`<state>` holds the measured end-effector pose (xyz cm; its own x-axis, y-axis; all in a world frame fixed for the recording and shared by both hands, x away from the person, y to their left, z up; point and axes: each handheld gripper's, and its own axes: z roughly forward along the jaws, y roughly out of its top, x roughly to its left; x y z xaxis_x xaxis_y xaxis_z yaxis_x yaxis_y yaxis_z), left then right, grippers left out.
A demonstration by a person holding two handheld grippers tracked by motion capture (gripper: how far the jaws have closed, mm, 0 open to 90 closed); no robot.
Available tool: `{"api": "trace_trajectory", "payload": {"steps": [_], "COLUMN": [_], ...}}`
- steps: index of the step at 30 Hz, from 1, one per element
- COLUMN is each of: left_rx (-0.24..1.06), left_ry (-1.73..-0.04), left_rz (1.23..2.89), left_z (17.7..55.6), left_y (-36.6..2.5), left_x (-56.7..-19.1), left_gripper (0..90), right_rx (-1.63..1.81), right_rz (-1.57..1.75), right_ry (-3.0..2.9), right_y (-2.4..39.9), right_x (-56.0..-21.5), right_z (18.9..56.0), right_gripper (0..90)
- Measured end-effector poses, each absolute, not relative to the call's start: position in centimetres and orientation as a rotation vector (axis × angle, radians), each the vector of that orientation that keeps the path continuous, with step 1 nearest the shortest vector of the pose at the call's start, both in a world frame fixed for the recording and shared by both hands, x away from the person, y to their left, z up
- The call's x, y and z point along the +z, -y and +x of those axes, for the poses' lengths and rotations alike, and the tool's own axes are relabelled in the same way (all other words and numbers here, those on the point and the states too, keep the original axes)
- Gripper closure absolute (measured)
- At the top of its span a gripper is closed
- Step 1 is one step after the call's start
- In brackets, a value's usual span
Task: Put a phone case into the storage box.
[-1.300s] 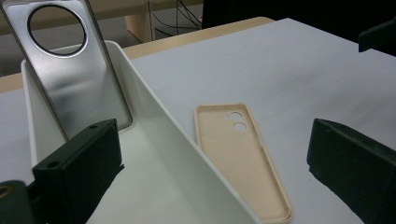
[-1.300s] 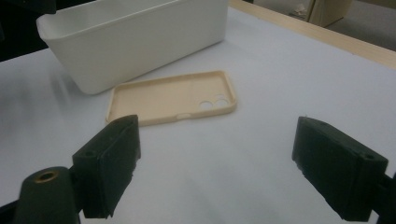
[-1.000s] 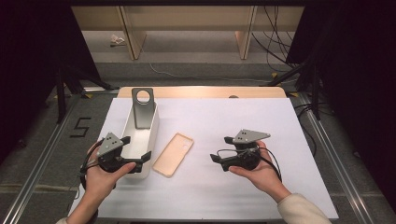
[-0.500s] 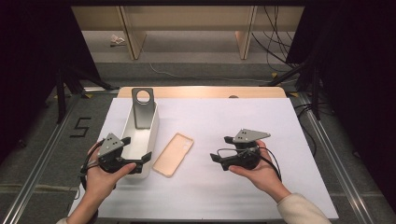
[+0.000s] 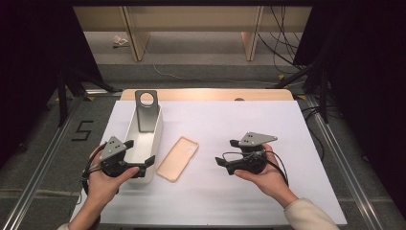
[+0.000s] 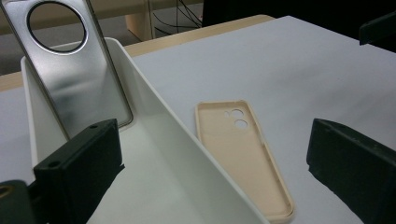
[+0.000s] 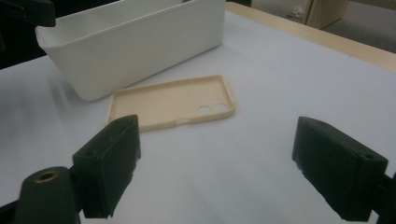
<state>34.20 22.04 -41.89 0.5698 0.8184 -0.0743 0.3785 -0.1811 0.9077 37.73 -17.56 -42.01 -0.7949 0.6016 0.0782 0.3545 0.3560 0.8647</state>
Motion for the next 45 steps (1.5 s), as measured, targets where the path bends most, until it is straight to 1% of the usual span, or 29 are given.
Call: {"api": "trace_trajectory", "payload": {"steps": [6,7,9,10,12,14,16,17,19,21,32,39,45], "left_rx": [0.541,0.54,0.54,0.54,0.539,0.54,0.541,0.542,0.542,0.542,0.539,0.539,0.542], "left_ry": [-0.984,-0.985,-0.984,-0.984,-0.984,-0.987,-0.989,-0.991,-0.996,-0.996,-0.987,-0.986,-0.98], "left_rz": [1.779,1.78,1.78,1.779,1.779,1.779,1.781,1.781,1.778,1.779,1.783,1.781,1.78], "left_z": [34.2,34.2,34.2,34.2,34.2,34.2,34.2,34.2,34.2,34.3,34.2,34.2,34.2], "left_y": [-22.0,-22.0,-21.9,-21.9,-21.9,-22.0,-22.0,-22.0,-22.1,-22.1,-22.0,-22.1,-22.0], "left_x": [-41.8,-41.8,-41.8,-41.7,-41.7,-41.8,-41.8,-41.8,-41.9,-41.8,-41.8,-41.8,-41.7], "left_gripper": [3.0,3.0,3.2,3.2,3.2,3.2,3.3,3.3,3.3,3.4,3.5,3.6,4.0], "right_rx": [1.419,1.425,1.418,1.419,1.415,1.401,1.379,1.371,1.355,1.343,1.253,1.222,1.189], "right_rz": [0.842,0.838,0.828,0.82,0.781,0.759,0.731,0.713,0.686,0.673,0.63,0.639,0.646], "right_ry": [-2.385,-2.392,-2.393,-2.393,-2.404,-2.413,-2.422,-2.432,-2.46,-2.479,-2.63,-2.683,-2.734], "right_y": [17.0,16.9,16.6,16.5,16.0,15.5,14.9,14.6,13.7,12.6,6.5,4.2,3.0], "right_x": [-42.0,-42.0,-41.9,-41.9,-41.7,-41.6,-41.5,-41.5,-41.5,-41.6,-43.1,-43.8,-45.2], "right_z": [37.6,37.6,37.6,37.6,37.6,37.6,37.5,37.6,37.7,37.7,38.4,38.9,39.0], "right_gripper": [17.1,20.0,36.5,42.6,59.6,73.7,83.5,86.1,88.7,89.3,90.0,90.0,90.0]}}
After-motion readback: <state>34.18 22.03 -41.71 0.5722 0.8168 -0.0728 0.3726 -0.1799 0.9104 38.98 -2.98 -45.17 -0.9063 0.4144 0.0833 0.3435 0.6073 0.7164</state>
